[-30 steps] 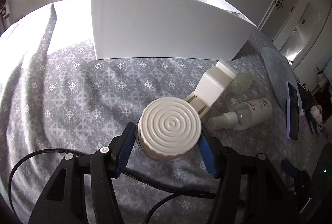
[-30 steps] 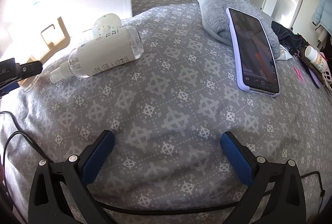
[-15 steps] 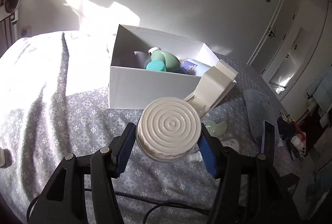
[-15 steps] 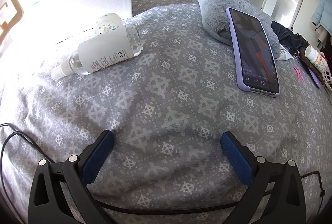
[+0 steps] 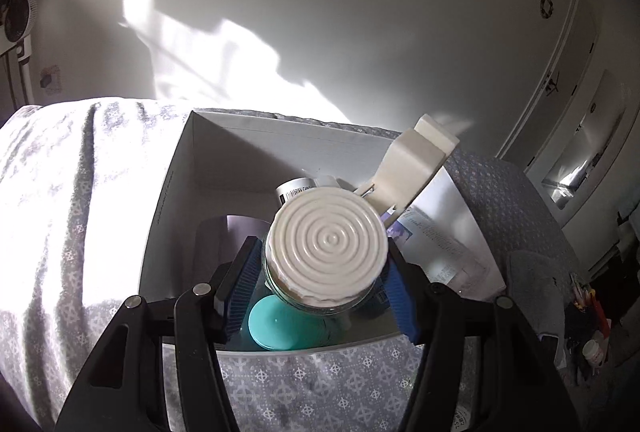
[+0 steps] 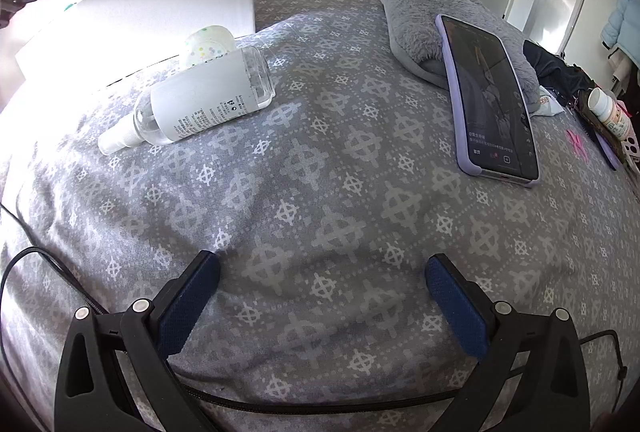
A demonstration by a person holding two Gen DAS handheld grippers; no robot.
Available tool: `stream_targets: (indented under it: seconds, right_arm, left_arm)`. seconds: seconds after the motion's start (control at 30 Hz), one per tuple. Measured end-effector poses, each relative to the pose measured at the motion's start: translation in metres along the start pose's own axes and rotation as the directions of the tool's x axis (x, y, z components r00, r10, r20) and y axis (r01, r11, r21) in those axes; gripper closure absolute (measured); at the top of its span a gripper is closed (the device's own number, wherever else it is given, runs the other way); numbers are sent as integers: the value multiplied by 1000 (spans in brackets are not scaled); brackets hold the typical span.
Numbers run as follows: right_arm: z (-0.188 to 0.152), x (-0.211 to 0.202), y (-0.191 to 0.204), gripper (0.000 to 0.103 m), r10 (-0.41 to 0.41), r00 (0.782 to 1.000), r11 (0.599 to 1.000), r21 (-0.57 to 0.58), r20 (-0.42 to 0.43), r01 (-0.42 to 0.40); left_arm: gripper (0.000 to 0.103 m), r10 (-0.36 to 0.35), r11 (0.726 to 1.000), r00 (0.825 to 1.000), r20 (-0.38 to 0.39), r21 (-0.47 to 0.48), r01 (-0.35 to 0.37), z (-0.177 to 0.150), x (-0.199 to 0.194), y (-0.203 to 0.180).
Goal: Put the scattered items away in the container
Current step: 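Carry the jar over the white box and open the left tool, then move the right tool to the clear spray bottle and grasp it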
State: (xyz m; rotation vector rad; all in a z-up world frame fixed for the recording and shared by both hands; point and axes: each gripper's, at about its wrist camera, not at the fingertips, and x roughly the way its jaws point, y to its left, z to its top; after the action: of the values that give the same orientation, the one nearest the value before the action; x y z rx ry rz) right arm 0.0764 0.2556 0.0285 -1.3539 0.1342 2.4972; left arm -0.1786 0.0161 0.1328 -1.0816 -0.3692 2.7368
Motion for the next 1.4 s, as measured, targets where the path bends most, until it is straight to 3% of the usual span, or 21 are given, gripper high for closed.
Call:
stream_targets:
  seconds: [0.13, 0.17, 0.2, 0.23, 0.3, 0.37, 0.47, 0.5, 0.67, 0.7, 0.73, 0.83, 0.97, 1.1, 1.2, 1.3, 1.4]
  right_arm:
    - [0, 0, 1, 0, 1, 1000, 1000, 1, 0, -1]
    - [1, 0, -1, 0, 2, 1000, 1000, 1, 0, -2]
    - [1, 0, 0, 0, 3, 1000, 1000, 2, 0, -3]
    - [1, 0, -1, 0, 2, 1000, 1000, 1, 0, -2]
    - [1, 0, 0, 0, 0, 1000, 1000, -1, 0, 0]
    - [1, 0, 0, 0, 1, 1000, 1000, 0, -1, -1]
    - [1, 1, 0, 0, -2, 1000, 1000, -2, -2, 2]
    - [1, 0, 1, 0, -3, 1000, 1000, -3, -2, 3]
    - [2, 1, -2, 0, 0, 1000, 1000, -1, -5, 0]
    - [3, 1, -2, 0, 1, 1000, 1000, 0, -5, -1]
    - [3, 1, -2, 0, -1, 1000, 1000, -1, -6, 0]
    - [3, 1, -1, 0, -13, 1000, 1000, -13, -12, 12]
    - [13, -7, -9, 2, 26, 999, 999, -17, -40, -27]
    - [35, -43, -18, 2, 38, 990, 997, 66, 136, -47]
    - [62, -31, 0, 2, 143, 988, 987, 71, 55, -147]
    - [82, -5, 22, 4, 249, 967, 961, 139, -54, -240]
    - [94, 24, 41, 13, 295, 946, 937, 237, -138, -258]
  left_arm:
    - [44, 25, 1000, 1000, -5, 17, -25, -6, 8, -1]
    - [33, 38, 999, 999, -1, 19, -38, -6, 6, -1]
    - [15, 55, 998, 998, 1, 13, -55, -6, 2, 1]
    - [12, 69, 998, 998, 8, -2, -69, -7, -4, 3]
    - [11, 30, 999, 998, 48, -25, -29, -16, -22, 9]
    - [10, 19, 999, 998, 61, 24, -21, -34, -38, 6]
    - [9, 114, 986, 993, 12, 124, -114, -76, -42, 8]
    - [2, 145, 981, 989, -20, 132, -142, -92, -39, 14]
    - [1, 236, 971, 960, -150, 72, -228, -174, -26, 59]
    - [1, 229, 971, 968, -105, 94, -219, -188, -30, 61]
    - [1, 227, 970, 971, -77, 105, -218, -190, -38, 57]
    - [0, 264, 959, 958, -115, 135, -249, -189, -30, 53]
    - [1, 243, 966, 965, -101, 116, -231, -187, -34, 56]
    - [1, 236, 969, 967, -95, 103, -226, -188, -37, 59]
    - [1, 236, 968, 967, -97, 105, -226, -190, -40, 61]
    - [1, 241, 966, 965, -100, 120, -229, -192, -43, 61]
    - [1, 251, 963, 962, -105, 130, -237, -198, -47, 59]
